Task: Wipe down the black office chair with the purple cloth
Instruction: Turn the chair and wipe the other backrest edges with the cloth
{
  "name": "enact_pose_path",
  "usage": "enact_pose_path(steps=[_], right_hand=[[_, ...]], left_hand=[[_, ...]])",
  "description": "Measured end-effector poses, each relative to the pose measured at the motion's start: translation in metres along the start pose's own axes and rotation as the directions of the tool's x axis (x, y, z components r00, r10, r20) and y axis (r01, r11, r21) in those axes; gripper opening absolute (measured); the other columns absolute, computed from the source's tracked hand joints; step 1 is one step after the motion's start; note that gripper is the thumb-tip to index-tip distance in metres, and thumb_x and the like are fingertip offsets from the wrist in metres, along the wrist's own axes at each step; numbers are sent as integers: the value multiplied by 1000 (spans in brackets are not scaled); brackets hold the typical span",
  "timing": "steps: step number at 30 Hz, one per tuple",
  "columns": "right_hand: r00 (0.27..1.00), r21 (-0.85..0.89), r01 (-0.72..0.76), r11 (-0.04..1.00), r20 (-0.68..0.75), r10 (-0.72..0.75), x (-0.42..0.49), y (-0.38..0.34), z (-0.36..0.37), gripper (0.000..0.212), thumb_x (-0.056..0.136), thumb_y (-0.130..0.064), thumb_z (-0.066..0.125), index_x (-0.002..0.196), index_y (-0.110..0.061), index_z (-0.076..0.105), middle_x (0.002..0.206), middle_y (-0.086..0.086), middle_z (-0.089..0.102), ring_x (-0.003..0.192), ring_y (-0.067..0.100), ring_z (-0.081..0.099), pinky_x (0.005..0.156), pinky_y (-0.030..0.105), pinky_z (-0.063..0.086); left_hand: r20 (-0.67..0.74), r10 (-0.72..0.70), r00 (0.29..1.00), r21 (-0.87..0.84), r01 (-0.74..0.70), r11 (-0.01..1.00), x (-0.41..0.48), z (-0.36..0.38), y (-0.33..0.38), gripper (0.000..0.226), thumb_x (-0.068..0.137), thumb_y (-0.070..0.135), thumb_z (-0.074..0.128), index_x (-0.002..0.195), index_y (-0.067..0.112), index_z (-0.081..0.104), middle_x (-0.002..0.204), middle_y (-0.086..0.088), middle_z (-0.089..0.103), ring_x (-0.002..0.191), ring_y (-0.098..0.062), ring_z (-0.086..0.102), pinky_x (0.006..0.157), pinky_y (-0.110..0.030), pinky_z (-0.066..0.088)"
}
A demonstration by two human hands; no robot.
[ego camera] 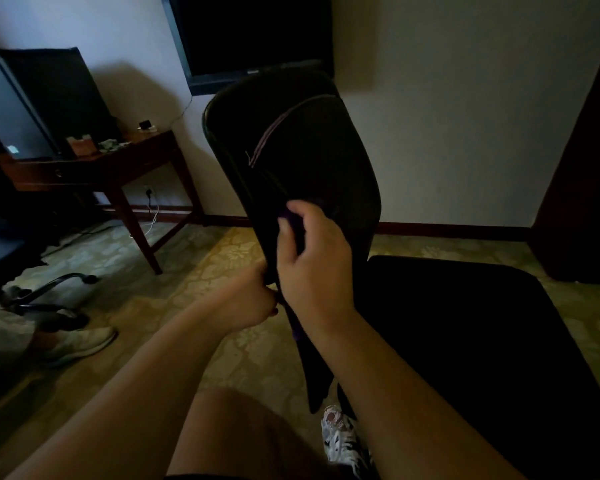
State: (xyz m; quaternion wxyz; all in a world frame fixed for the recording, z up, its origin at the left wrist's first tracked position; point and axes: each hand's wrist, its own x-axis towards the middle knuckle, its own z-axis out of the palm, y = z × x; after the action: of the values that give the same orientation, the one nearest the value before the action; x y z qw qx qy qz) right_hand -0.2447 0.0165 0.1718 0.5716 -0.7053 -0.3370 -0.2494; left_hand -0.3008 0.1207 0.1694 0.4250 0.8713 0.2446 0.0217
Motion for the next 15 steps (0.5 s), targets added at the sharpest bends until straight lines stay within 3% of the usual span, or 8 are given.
enact_pose_path(steps=[4, 10, 12, 15], right_hand=[[994, -27, -98, 995, -42, 97, -39, 29, -13, 27, 96, -28, 57, 119, -15, 63, 109, -2, 68, 100, 7, 64, 84, 20, 53], [943, -72, -332, 941, 17, 334, -88, 59, -30, 26, 95, -28, 58, 120, -21, 62, 109, -9, 67, 99, 2, 62, 85, 18, 52], [945, -49, -325, 944, 3, 326, -85, 56, -30, 24, 95, -26, 59, 118, -20, 63, 108, -7, 67, 97, 0, 60, 85, 24, 55], [989, -18, -146, 989, -34, 146, -57, 35, -24, 23, 95, -22, 59, 116, -13, 65, 107, -1, 69, 98, 8, 64, 85, 33, 56]], left_hand=[[24, 5, 1000, -54, -4, 999, 0, 2, 1, 79, 83, -18, 50, 146, 28, 40, 137, 9, 55, 115, -13, 60, 91, -37, 57], [12, 22, 1000, 4, -22, 1000, -1, 1, -2, 81, 81, -16, 54, 146, 31, 39, 137, 10, 54, 118, -10, 57, 86, -29, 58], [38, 13, 999, -43, -11, 999, -3, 3, -1, 86, 81, -19, 52, 150, 30, 34, 143, 8, 49, 121, -12, 56, 84, -26, 57], [58, 20, 998, -127, -12, 992, -4, 5, 1, 87, 81, -22, 49, 150, 28, 32, 146, 6, 45, 127, -20, 53, 94, -38, 53]])
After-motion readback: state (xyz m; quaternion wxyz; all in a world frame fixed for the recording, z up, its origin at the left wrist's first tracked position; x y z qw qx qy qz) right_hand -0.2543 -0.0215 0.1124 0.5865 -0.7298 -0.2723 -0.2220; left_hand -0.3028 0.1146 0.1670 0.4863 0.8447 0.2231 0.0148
